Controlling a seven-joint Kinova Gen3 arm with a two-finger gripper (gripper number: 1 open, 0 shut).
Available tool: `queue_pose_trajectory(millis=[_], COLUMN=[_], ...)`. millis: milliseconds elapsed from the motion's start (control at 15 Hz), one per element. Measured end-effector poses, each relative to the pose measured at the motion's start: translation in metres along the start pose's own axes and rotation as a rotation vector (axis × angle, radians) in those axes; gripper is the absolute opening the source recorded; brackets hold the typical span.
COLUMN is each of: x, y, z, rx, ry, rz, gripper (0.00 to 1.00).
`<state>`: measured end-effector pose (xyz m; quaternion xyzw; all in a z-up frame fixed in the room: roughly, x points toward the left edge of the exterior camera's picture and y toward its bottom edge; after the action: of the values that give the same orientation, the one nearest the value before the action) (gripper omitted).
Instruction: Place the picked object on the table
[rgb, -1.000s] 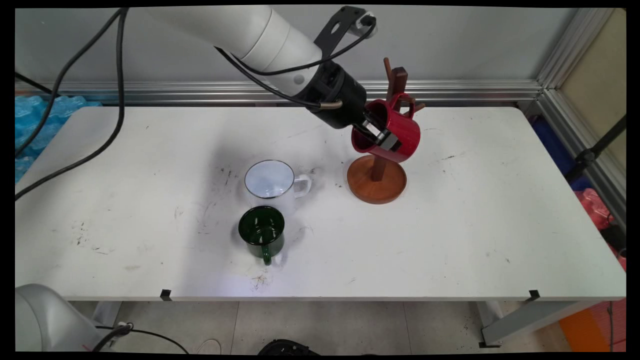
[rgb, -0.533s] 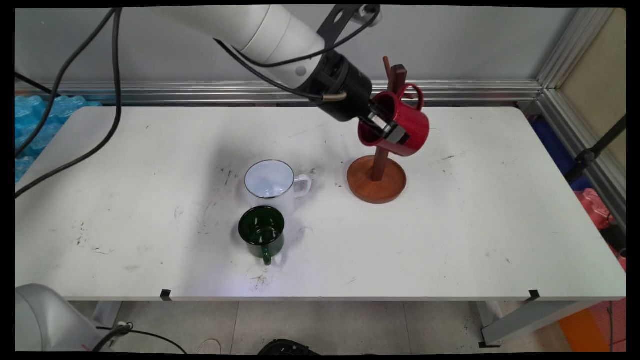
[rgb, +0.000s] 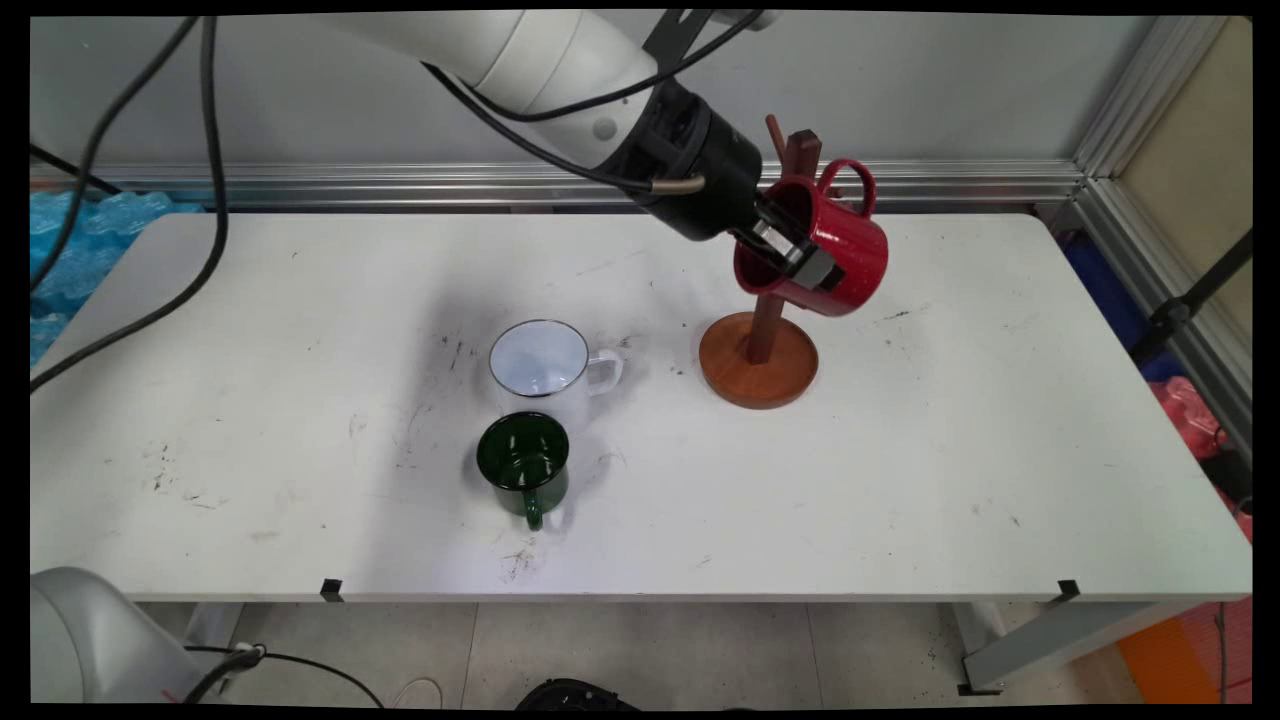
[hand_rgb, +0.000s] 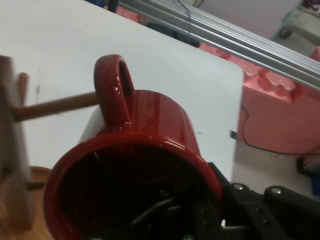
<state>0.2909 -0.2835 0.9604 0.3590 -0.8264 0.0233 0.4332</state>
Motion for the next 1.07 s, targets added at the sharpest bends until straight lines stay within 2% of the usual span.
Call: queue_pose_trajectory(millis=[400,600,800,1067], x=[-0.008,-0.011,-0.016,-0.025], y=[0.029,0.038,0.043,0.039], z=[-0.013,-0.020,-0.032,-0.061], rx=[-0.051,-0.058,-0.046,0.015], ry=[-0.020,-0.034,-0.066,-0.140], rz=[0.009,0.023,0.050,0.103], gripper=[0.00,0.00,0.00,0.00])
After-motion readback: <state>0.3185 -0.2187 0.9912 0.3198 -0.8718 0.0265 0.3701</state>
